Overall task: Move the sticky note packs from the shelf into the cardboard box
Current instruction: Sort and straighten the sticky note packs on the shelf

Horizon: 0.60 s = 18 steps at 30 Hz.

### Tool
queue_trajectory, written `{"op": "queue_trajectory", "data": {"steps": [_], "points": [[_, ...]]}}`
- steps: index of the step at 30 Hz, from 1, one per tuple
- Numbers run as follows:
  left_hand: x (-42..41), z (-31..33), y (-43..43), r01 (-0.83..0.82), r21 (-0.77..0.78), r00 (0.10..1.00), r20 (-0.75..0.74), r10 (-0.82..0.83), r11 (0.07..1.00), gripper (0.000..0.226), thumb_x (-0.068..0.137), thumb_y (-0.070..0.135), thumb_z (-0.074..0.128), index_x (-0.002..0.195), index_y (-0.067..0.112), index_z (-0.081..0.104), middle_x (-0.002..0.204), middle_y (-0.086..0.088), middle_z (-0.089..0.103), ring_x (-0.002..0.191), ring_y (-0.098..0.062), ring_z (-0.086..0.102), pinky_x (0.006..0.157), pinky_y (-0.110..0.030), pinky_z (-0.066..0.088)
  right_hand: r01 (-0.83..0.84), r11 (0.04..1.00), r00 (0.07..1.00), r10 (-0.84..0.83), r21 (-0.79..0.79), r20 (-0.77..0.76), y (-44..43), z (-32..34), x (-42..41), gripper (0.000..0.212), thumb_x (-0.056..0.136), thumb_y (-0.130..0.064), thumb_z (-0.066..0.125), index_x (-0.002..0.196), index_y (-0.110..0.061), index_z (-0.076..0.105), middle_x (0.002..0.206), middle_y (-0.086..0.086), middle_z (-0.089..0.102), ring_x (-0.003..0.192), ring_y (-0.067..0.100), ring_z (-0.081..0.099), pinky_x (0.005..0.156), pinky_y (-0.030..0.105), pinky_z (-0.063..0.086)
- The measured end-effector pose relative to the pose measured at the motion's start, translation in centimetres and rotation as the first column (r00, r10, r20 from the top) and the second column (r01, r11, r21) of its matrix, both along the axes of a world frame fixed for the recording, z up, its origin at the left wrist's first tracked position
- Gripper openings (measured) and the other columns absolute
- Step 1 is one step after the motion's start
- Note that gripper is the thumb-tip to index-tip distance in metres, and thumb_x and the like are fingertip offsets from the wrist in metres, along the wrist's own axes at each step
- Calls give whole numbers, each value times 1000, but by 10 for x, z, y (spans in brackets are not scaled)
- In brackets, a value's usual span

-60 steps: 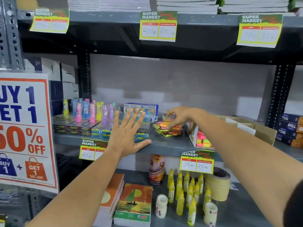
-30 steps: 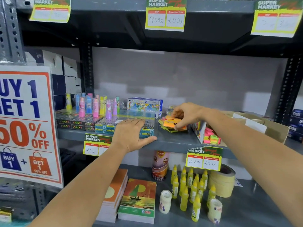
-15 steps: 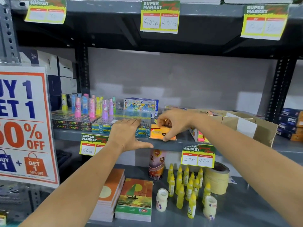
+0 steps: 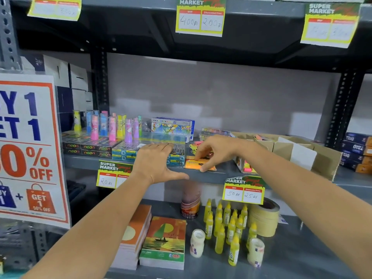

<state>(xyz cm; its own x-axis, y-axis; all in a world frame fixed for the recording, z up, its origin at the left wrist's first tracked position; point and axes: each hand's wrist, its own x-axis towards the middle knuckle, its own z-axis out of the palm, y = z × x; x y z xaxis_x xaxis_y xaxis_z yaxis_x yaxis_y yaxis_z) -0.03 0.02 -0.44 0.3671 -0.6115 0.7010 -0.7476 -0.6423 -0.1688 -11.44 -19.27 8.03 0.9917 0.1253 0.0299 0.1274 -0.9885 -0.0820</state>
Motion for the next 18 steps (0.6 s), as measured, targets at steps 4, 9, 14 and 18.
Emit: {"op": "queue_trajectory", "data": {"steps": [4,9,14,18], "points": [[-1,1,0,-7,12,1000,-1,7,1000,120,53,102,17,121,15,63,115,0,69,104,-20,65,87,-34,49,81,983,993,-93,162,68,-2,11,1,32,74,-50,74,94,-25,73,92,-14,71,87,2,65,81,24,52],[0,1,1,-9,8,1000,5,9,1000,119,54,102,15,121,16,64,116,1,69,106,-19,64,88,-34,49,294,935,872,-347,198,345,-14,27,13,35,77,-47,73,88,-14,72,90,0,70,84,16,62,69,25,45],[2,-1,0,-28,0,999,20,28,1000,121,53,102,14,128,18,59,125,1,65,116,-19,59,96,-36,46,490,865,835,-501,104,229,-17,21,32,50,79,-54,64,87,-5,69,84,13,63,77,18,54,65,27,40],[2,-1,-1,-29,-12,999,27,29,1000,118,55,101,16,125,18,62,121,1,67,112,-19,62,93,-37,48,565,822,799,-566,69,205,-16,7,48,48,74,-66,61,67,-19,54,73,2,55,79,21,56,65,29,45]]}}
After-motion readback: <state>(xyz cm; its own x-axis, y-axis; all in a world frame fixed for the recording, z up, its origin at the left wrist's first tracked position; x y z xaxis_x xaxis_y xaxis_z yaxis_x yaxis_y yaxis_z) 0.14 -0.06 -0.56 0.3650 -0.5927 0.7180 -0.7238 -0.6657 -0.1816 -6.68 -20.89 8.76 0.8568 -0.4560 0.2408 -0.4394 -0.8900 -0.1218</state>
